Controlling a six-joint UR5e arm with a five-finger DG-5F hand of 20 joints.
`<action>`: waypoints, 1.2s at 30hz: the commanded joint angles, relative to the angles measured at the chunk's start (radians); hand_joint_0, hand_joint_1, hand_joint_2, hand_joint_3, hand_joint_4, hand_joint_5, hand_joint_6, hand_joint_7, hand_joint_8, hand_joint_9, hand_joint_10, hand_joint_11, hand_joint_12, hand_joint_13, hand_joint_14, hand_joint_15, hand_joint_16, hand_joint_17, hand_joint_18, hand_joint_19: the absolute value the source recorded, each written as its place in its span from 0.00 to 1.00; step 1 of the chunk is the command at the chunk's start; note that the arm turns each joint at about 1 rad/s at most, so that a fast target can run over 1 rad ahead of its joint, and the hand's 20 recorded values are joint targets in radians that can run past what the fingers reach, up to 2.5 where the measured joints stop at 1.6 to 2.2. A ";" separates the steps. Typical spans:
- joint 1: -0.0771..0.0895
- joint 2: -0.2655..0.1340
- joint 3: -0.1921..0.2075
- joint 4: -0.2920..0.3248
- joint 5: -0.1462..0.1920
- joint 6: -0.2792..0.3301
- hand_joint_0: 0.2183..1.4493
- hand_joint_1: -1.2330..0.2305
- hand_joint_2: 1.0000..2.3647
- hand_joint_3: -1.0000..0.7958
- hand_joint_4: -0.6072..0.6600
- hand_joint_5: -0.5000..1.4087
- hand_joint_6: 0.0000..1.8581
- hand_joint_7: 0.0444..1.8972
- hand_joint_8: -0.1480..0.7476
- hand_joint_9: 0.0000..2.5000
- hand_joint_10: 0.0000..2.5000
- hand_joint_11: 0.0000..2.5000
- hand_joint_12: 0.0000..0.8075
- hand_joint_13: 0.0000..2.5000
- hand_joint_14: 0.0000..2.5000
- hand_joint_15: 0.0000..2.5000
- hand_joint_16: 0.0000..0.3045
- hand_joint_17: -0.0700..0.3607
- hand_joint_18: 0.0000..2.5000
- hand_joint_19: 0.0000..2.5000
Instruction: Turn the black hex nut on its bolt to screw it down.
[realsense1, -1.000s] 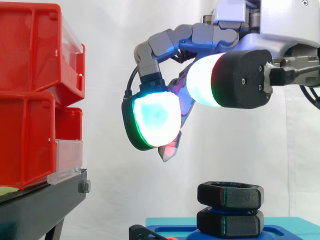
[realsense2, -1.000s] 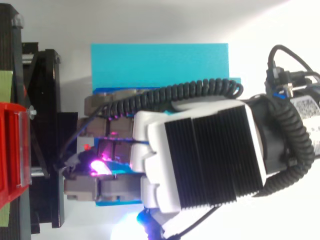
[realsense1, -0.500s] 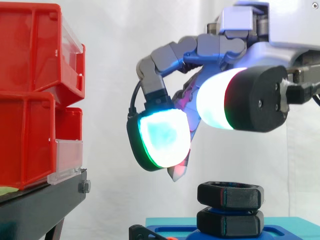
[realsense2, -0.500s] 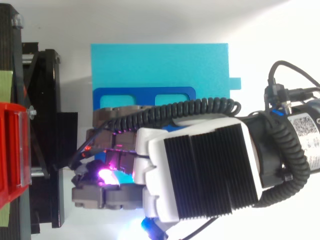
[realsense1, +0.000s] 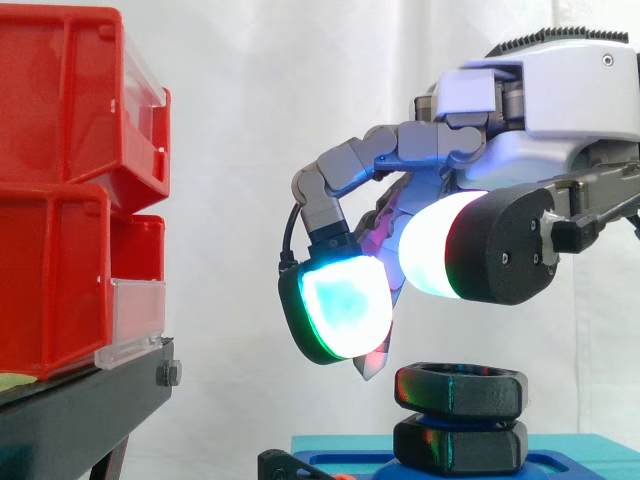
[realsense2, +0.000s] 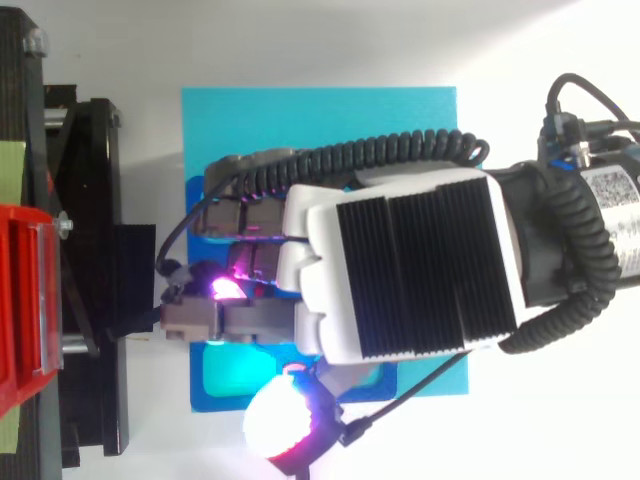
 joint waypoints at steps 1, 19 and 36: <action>-0.011 0.000 0.000 -0.004 -0.013 0.000 0.27 0.60 0.00 0.28 0.67 0.26 0.29 0.76 0.51 0.44 0.00 0.12 0.38 0.36 0.00 0.09 0.12 0.36 0.31 0.14; -0.028 0.000 0.000 -0.013 -0.053 0.000 0.27 0.60 0.00 0.28 0.65 0.26 0.33 0.70 0.51 0.45 0.00 0.12 0.38 0.36 0.00 0.09 0.12 0.35 0.31 0.14; -0.011 0.000 0.000 -0.018 -0.050 0.000 0.27 0.60 0.00 0.28 0.65 0.26 0.34 0.69 0.52 0.45 0.00 0.13 0.38 0.36 0.00 0.09 0.12 0.35 0.31 0.14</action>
